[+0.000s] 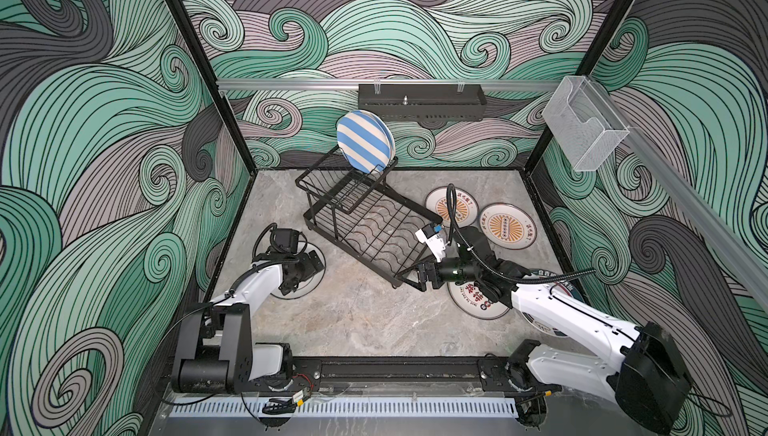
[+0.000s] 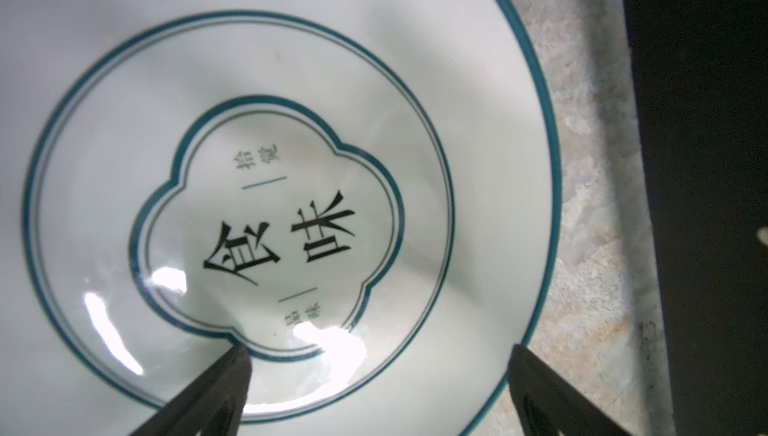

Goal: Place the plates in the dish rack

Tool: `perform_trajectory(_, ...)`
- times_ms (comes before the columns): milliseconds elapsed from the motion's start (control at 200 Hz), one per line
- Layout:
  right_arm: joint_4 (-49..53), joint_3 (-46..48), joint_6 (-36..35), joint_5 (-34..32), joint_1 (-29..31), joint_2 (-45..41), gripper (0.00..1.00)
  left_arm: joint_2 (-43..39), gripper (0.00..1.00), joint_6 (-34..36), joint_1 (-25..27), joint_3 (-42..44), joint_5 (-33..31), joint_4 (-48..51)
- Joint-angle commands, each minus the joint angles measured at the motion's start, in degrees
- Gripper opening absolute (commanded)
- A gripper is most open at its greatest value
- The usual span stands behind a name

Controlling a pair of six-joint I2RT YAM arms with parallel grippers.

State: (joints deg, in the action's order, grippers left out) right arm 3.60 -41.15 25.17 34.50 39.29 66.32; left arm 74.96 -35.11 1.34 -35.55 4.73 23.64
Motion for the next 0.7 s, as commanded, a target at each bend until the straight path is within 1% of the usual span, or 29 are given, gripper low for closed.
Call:
perform_trajectory(0,-0.71,-1.3,-0.21,-1.32,0.26,0.79,0.94,-0.7,0.99,0.08,0.49,1.86,1.44,-0.52)
perform_trajectory(165,-1.98,-2.11,0.13,-0.85,0.71,3.26,0.93,-3.35,0.98,-2.17,0.63,5.47,4.66,-0.17)
perform_trajectory(345,-3.68,-2.71,1.06,-1.28,1.4,5.74,0.93,-6.18,0.99,-4.97,1.88,8.83,7.85,-0.43)
perform_trajectory(530,-7.17,-2.95,3.12,-2.05,2.78,9.25,0.93,-10.03,0.99,-8.47,4.81,11.95,10.48,-0.37)
perform_trajectory(696,-8.84,-4.78,4.4,-2.73,5.25,13.18,0.92,-14.61,0.99,-11.99,8.19,14.94,11.04,0.44)
